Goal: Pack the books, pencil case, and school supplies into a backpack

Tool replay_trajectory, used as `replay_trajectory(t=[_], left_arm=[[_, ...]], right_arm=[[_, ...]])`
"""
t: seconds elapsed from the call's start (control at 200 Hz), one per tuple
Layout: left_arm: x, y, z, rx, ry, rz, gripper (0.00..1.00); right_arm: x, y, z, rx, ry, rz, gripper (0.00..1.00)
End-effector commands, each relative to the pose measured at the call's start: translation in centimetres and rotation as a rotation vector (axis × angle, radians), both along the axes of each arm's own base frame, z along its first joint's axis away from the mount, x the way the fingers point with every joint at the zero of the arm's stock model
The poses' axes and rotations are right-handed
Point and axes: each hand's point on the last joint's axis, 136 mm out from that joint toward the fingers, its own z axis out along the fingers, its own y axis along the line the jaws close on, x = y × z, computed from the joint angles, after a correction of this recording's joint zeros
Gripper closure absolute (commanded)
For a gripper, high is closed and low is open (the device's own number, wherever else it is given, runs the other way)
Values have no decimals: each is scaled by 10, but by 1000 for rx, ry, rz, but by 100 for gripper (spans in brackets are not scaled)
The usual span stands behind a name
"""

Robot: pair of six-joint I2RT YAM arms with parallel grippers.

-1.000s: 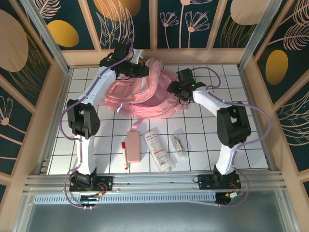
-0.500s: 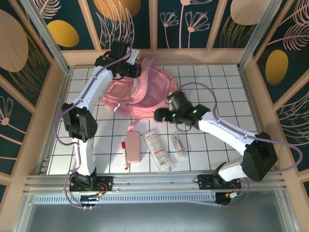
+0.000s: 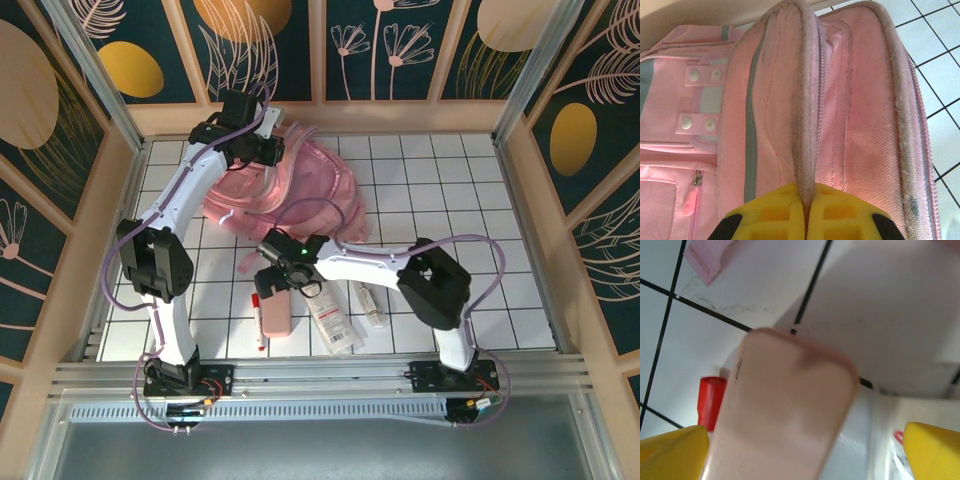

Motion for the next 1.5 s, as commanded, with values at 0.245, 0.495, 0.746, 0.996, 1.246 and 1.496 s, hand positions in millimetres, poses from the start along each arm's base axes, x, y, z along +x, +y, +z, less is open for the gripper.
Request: replay_trajectory(t=[0.245, 0.495, 0.746, 0.996, 1.246, 1.496], left_arm=[[25, -4, 42, -75, -129, 10, 100], [22, -4, 39, -73, -122, 5, 100], [24, -3, 42, -63, -138, 4, 100], [24, -2, 42, -49, -132, 4, 100], [24, -3, 39, -51, -129, 2, 100], [27, 6, 45, 15, -149, 12, 100]], right_arm=[[-9, 13, -24, -107, 58, 71, 1], [-3, 6, -40, -209, 72, 24, 4], [8, -2, -34, -202, 70, -25, 30], [13, -2, -27, -178, 67, -50, 39], [3, -7, -32, -292, 103, -69, 11], [-24, -7, -50, -297, 296, -64, 2]])
